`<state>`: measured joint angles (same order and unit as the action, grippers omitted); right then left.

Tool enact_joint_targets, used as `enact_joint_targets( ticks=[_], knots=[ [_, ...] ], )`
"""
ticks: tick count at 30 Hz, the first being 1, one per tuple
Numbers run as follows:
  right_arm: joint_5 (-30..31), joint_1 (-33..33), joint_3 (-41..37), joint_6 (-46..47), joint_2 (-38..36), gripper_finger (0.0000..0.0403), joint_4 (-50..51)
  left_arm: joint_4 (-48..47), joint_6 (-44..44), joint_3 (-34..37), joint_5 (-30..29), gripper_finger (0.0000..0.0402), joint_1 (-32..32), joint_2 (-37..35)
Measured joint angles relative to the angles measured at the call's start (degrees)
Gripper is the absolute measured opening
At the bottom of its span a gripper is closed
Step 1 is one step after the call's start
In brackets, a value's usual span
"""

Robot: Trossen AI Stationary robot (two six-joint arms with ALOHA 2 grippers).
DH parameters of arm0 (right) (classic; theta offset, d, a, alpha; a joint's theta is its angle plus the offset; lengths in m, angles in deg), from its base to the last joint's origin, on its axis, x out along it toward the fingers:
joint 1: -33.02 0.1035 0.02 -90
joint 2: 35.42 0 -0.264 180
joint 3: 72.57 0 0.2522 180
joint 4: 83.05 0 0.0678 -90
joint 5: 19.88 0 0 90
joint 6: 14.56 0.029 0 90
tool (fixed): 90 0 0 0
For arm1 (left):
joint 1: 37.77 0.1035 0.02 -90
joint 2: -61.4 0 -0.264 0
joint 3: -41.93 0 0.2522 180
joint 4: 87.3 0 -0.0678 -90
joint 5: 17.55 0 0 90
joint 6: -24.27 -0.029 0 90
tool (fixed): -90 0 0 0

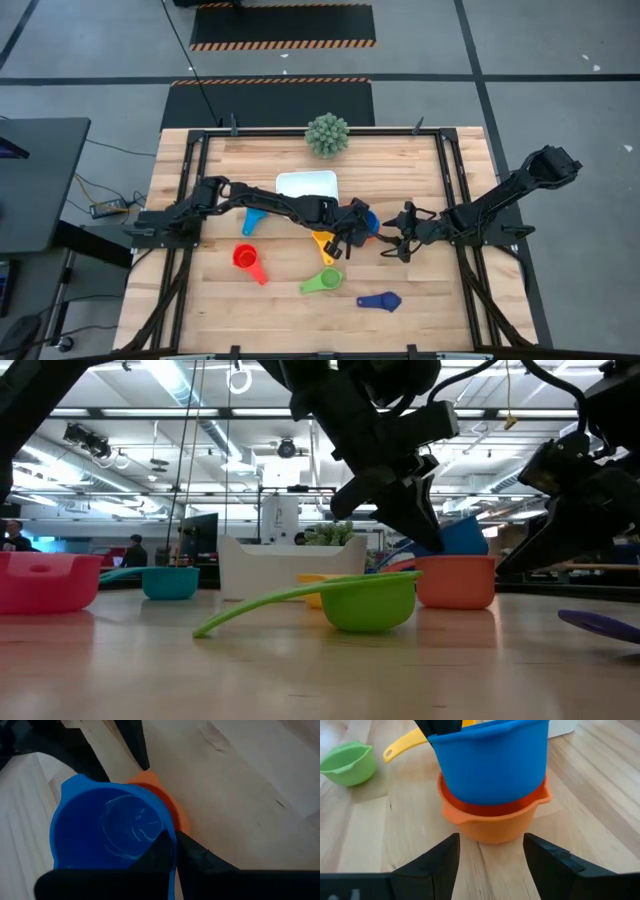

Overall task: Nest measuring cups in basket
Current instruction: Stack the blue nesting cup on the orange nesting cup

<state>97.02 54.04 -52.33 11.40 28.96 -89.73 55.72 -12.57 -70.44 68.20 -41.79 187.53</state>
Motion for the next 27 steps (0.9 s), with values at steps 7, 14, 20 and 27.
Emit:
enact_joint_targets(
  ticks=[7, 14, 20, 27],
  knots=[
    [0.0, 0.0, 0.0, -0.1, 0.0, 0.0226, 0.0, 0.1, -1.3, 0.0, 0.0, 0.0032, 0.0, 0.0],
    [0.0, 0.0, 0.0, -0.2, 0.0, 0.0226, 0.0, -0.6, -1.1, 0.0, 0.0, 0.0076, -0.1, -1.3],
    [0.0, 0.0, 0.0, -0.2, 0.0, 0.0226, 0.4, -3.1, -1.1, 0.0, -0.6, 0.0117, -0.6, -3.0],
    [0.0, -0.2, 0.0, -0.2, -0.3, 0.0226, 1.2, -7.3, 3.7, 0.0, -5.9, 0.0122, -0.1, -4.1]
  ],
)
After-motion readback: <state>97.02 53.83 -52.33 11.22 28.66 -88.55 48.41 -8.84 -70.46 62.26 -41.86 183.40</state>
